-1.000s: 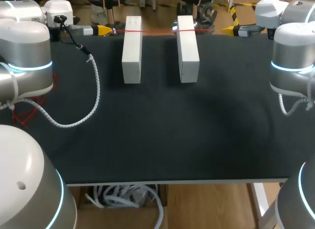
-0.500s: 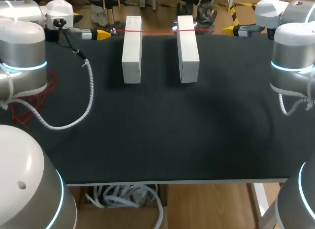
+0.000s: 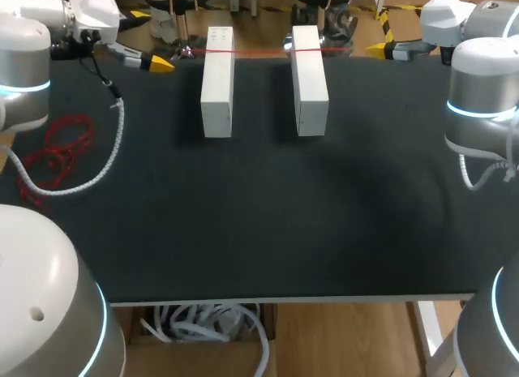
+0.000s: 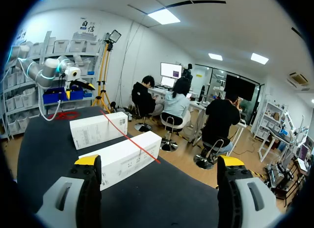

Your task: Grab the tape and strap the tape.

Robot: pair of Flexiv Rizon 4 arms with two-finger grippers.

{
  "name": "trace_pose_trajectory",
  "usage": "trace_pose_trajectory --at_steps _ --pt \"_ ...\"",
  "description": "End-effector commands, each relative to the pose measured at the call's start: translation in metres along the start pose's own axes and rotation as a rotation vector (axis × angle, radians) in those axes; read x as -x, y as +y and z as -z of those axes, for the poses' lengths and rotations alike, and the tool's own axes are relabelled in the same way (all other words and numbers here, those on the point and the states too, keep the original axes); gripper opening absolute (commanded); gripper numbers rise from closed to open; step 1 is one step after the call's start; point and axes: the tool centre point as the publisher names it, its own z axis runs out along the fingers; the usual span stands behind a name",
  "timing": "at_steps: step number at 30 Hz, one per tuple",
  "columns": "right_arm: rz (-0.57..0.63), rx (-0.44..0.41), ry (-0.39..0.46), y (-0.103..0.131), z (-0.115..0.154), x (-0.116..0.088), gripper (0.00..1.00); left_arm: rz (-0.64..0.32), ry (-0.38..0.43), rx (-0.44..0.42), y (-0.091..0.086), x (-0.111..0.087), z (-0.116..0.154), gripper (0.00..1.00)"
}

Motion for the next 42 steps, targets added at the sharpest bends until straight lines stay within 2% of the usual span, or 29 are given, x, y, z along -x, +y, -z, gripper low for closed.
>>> trace_pose_trajectory --at_steps 1,3,8,15,22,23,28,30,33,34,35,38,42 --pt "0.000 -0.002 0.001 0.000 0.000 0.000 1.00 0.002 0.066 0.000 0.001 0.004 0.000 1.00" --pt "0.000 -0.002 0.001 0.000 0.000 0.000 1.00 0.002 0.066 0.000 0.001 0.004 0.000 1.00" --pt "0.000 -0.002 0.001 0.000 0.000 0.000 1.00 -0.118 0.099 -0.009 0.014 0.016 -0.003 1.00" --pt "0.000 -0.002 0.001 0.000 0.000 0.000 1.00 -0.135 0.115 -0.054 0.026 0.039 -0.016 1.00" --pt "0.000 -0.002 0.001 0.000 0.000 0.000 1.00 -0.118 0.209 -0.104 0.036 0.053 -0.032 1.00" --pt "0.000 -0.002 0.001 0.000 0.000 0.000 1.00 -0.120 0.221 -0.110 0.038 0.054 -0.034 0.92" --pt "0.000 -0.002 0.001 0.000 0.000 0.000 1.00 -0.111 0.265 -0.141 0.045 0.057 -0.046 0.88" --pt "0.000 -0.002 0.001 0.000 0.000 0.000 1.00 -0.105 0.277 -0.149 0.048 0.057 -0.050 0.75" --pt "0.000 -0.002 0.001 0.000 0.000 0.000 1.00 -0.105 0.285 -0.165 0.052 0.060 -0.055 0.65" --pt "0.000 -0.002 0.001 0.000 0.000 0.000 1.00 -0.104 0.289 -0.172 0.054 0.062 -0.056 0.53" --pt "0.000 -0.002 0.001 0.000 0.000 0.000 1.00 -0.105 0.290 -0.177 0.055 0.063 -0.057 0.49" --pt "0.000 -0.002 0.001 0.000 0.000 0.000 1.00 -0.108 0.303 -0.189 0.058 0.067 -0.061 0.43" --pt "0.000 -0.002 0.001 0.000 0.000 0.000 1.00 -0.116 0.330 -0.201 0.059 0.069 -0.068 0.44"
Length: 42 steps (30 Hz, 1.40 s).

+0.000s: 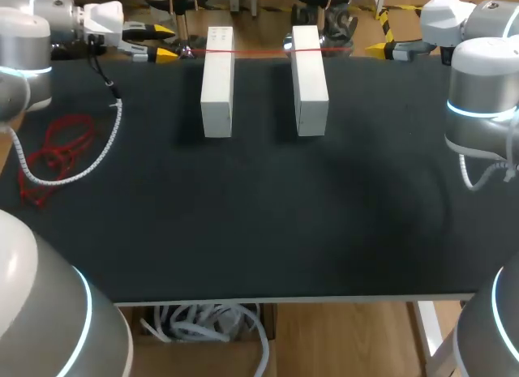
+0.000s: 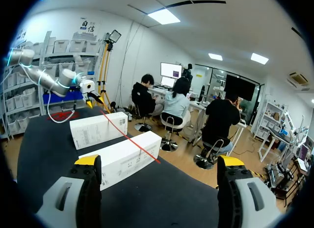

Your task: Grab the tape and strap the tape.

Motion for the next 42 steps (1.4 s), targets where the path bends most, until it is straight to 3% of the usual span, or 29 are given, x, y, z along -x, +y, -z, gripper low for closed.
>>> trace_pose_trajectory --at_steps 1,19,28,30,42 --pt "0.000 -0.002 0.001 0.000 0.000 0.000 1.00 -0.002 0.132 -0.053 0.010 0.010 -0.009 0.43" --pt "0.000 -0.002 0.001 0.000 0.000 0.000 1.00 0.003 0.194 -0.095 0.012 0.013 -0.030 0.25" --pt "0.000 -0.002 0.001 0.000 0.000 0.000 1.00 0.010 0.204 -0.108 0.012 0.009 -0.036 0.23" --pt "0.000 -0.002 0.001 0.000 0.000 0.000 1.00 0.010 0.206 -0.111 0.012 0.008 -0.038 0.18" --pt "0.000 -0.002 0.001 0.000 0.000 0.000 1.00 0.007 0.217 -0.117 0.012 0.007 -0.039 0.12"
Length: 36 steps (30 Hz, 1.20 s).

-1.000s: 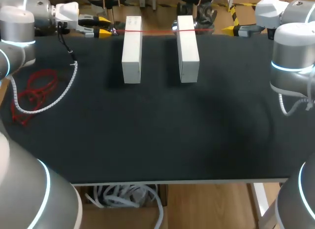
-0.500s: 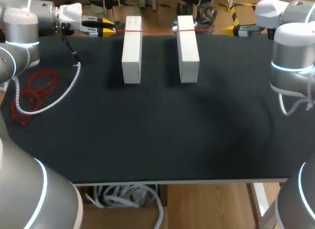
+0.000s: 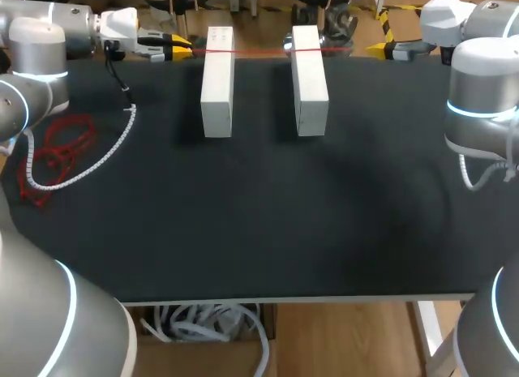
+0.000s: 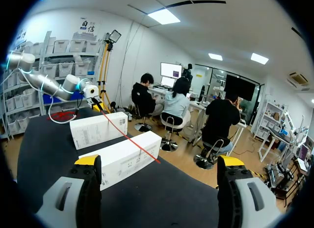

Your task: Grab the tape and strap the tape.

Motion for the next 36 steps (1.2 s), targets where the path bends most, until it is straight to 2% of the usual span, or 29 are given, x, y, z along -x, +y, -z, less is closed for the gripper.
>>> trace_pose_trajectory --at_steps 1,8,19,21,27,32,36 --pt "0.000 -0.002 0.001 0.000 0.000 0.000 1.00 -0.001 0.160 -0.016 0.007 0.008 -0.001 0.12" --pt "0.000 -0.002 0.001 0.000 0.000 0.000 1.00 0.000 0.164 -0.019 0.008 0.008 -0.002 0.16" --pt "0.000 -0.002 0.001 0.000 0.000 0.000 1.00 0.001 0.168 -0.024 0.008 0.006 -0.004 0.06" --pt "0.000 -0.002 0.001 0.000 0.000 0.000 1.00 0.000 0.170 -0.025 0.008 0.006 -0.004 0.00" --pt "0.000 -0.002 0.001 0.000 0.000 0.000 1.00 -0.014 0.181 -0.022 0.004 0.005 -0.005 0.00" --pt "0.000 -0.002 0.001 0.000 0.000 0.000 1.00 -0.085 0.213 -0.079 -0.018 0.002 -0.003 0.00" --pt "0.000 -0.002 0.001 0.000 0.000 0.000 1.00 -0.126 0.232 -0.187 -0.039 -0.004 -0.002 0.00"
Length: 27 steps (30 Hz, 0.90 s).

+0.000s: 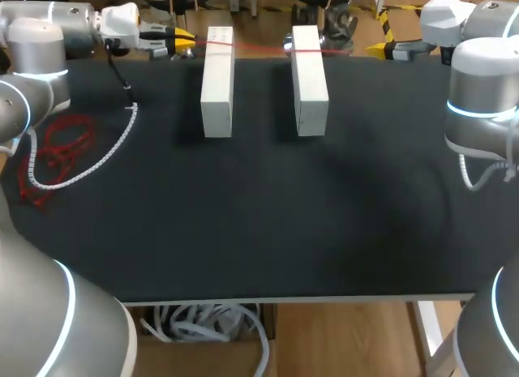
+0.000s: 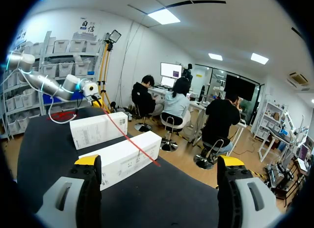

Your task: Grab the tape and strap the tape.

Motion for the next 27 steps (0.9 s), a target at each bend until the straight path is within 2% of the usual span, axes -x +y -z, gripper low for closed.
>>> trace_pose_trajectory --at_steps 1,7,12,22,27 --pt "0.000 -0.002 0.001 0.000 0.000 0.000 1.00 -0.025 0.194 -0.084 -0.005 0.001 0.004 0.00" --pt "0.000 -0.002 0.001 0.000 0.000 0.000 1.00 -0.015 0.202 -0.180 -0.035 -0.009 -0.002 0.00" --pt "0.000 -0.002 0.001 0.000 0.000 0.000 1.00 0.051 0.207 -0.235 -0.049 -0.017 -0.008 0.00" --pt "0.000 -0.002 0.001 0.000 0.000 0.000 1.00 0.124 0.236 -0.235 -0.070 -0.020 -0.005 0.00" --pt "0.000 -0.002 0.001 0.000 0.000 0.000 1.00 0.124 0.236 -0.235 -0.070 -0.020 -0.005 0.00"
